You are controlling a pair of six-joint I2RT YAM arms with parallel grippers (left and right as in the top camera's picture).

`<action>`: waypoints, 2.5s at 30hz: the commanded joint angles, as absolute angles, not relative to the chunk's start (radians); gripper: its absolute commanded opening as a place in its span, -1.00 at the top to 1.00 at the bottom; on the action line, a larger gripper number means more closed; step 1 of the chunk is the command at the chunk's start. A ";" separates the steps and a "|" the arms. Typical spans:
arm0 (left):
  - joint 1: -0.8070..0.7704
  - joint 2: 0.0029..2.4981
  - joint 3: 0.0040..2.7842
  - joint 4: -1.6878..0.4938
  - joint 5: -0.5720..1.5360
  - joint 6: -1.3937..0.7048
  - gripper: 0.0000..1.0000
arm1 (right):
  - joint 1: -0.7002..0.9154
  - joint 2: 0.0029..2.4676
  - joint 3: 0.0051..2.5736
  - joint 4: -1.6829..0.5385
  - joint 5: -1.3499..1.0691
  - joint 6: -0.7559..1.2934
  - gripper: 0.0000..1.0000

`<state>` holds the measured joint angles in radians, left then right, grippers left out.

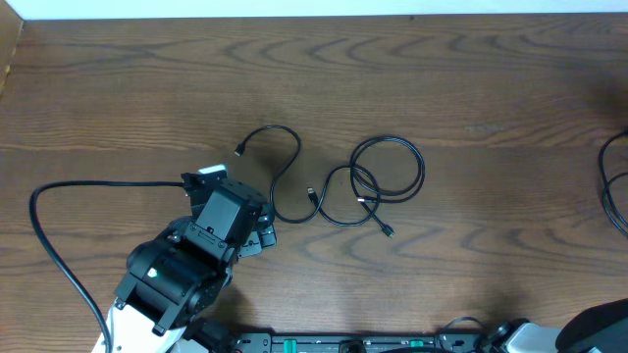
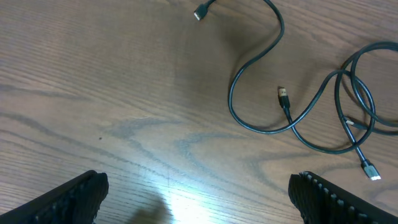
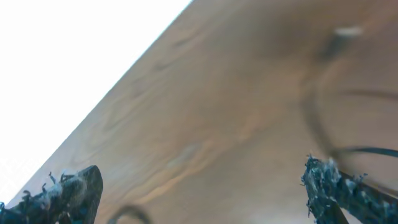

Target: Untangle cables

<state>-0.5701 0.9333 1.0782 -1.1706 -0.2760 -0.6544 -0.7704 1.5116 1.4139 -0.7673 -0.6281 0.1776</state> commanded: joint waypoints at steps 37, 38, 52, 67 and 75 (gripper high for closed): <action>-0.564 0.934 1.104 -1.174 -0.301 -0.656 -0.94 | 0.258 2.049 1.416 -0.579 -0.658 0.240 -0.99; -0.564 0.934 1.104 -1.174 -0.301 -0.656 -0.94 | 0.271 2.057 1.415 -0.579 -0.651 0.241 -0.98; -0.564 0.933 1.104 -1.174 -0.301 -0.656 -0.94 | 0.463 2.107 1.409 -0.451 -0.454 0.418 -0.92; -0.564 0.934 1.104 -1.174 -0.301 -0.656 -0.94 | 0.483 2.022 1.414 -0.396 -0.511 0.366 0.97; -0.564 0.934 1.104 -1.174 -0.301 -0.656 -0.94 | 0.477 1.682 1.423 -0.362 -0.401 0.306 0.98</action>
<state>-0.5701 0.9333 1.0782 -1.1709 -0.2760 -0.6544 0.4805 1.8355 1.4036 -0.3790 -0.4568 0.3481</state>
